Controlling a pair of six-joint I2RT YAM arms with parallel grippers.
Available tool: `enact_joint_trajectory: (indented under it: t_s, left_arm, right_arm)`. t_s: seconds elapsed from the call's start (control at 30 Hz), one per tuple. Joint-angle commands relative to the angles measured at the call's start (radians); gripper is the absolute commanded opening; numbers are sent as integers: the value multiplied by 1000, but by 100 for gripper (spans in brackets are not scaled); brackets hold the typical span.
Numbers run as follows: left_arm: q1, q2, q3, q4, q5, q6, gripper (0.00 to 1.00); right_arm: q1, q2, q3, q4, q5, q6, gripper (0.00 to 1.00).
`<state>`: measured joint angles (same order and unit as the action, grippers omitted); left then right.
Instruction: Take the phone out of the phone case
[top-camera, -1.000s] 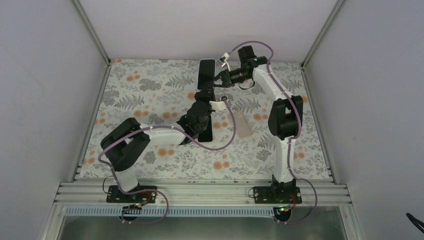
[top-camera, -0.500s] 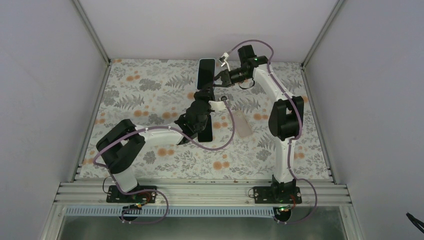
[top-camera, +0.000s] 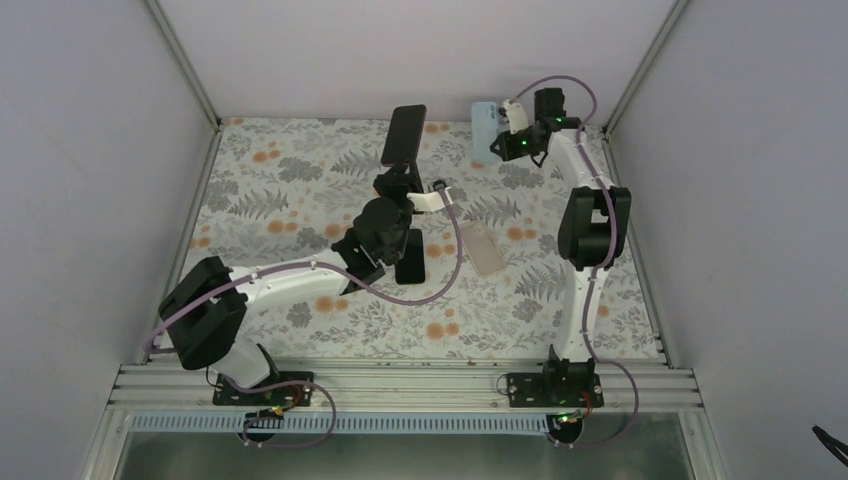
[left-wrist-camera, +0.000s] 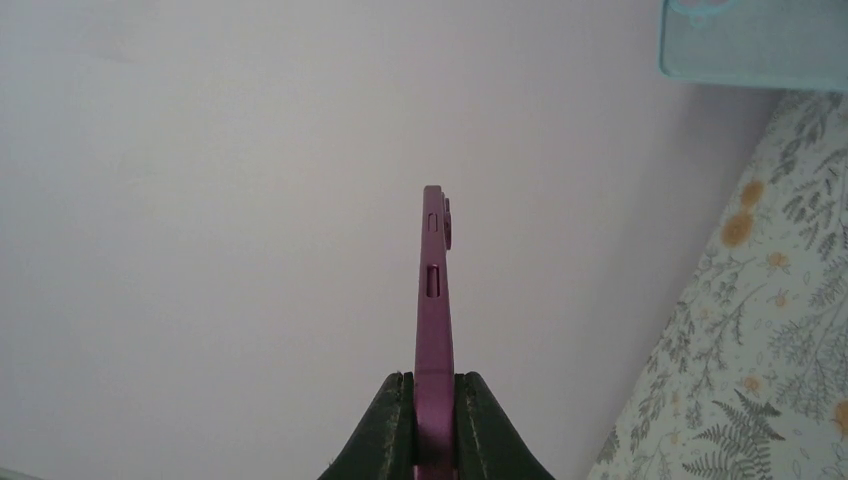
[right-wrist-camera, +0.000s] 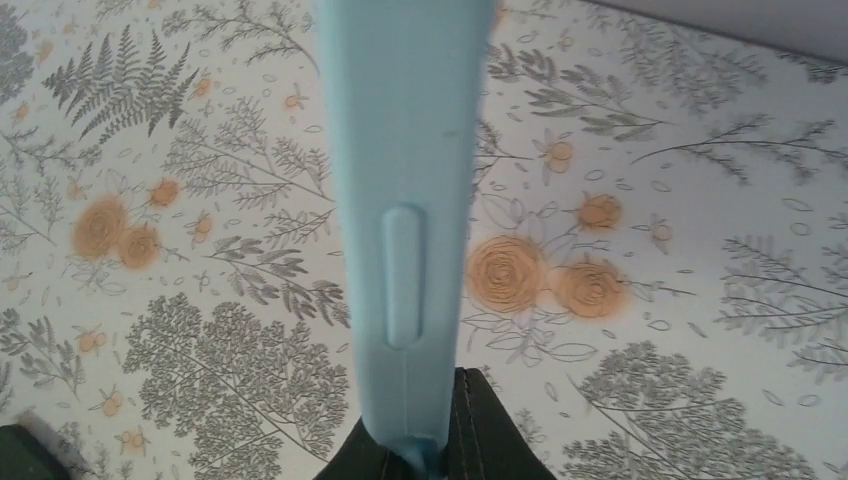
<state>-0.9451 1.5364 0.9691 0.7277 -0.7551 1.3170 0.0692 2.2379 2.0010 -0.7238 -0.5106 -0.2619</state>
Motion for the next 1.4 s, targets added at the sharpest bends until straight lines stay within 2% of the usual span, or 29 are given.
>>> enact_joint_trajectory:
  t_s: [0.0,0.2,0.33,0.4,0.57,0.73,0.87,1.0,1.27,1.37]
  left_arm:
    - [-11,23,26,-13,-15,-8,2]
    - [-20,50,-18,49,-18,47,2]
    - [-20,46,-169,201,-35,149,2]
    - [-20,31,-265,272,-44,186,2]
    - [-11,-16,-459,389,-59,217,2]
    - [-3,-23,-591,491,-65,235,2]
    - [-4,-2,-647,470,-85,168,2]
    - [-10,40,-674,434,-97,83,2]
    - [-11,198,-747,666,-96,123,2]
    - [-13,258,-755,699,-98,123,3]
  right_arm:
    - [30,-3,39,22,-33,-22,4]
    - [2,-12,43,-57,-128,-11,3]
    - [-44,20,86,-286,-299,-101,3]
    - [-62,4,40,-397,-337,-203,3]
    - [-131,-136,-259,-475,-321,-412,3]
    - [-229,-240,-460,-550,-292,-562,3]
    - [-287,-286,-605,-561,-221,-622,3]
    - [-336,-311,-681,-533,-158,-631,3]
    - [-434,-260,-711,-518,-95,-663,3]
    - [-461,-226,-708,-518,-93,-676,5]
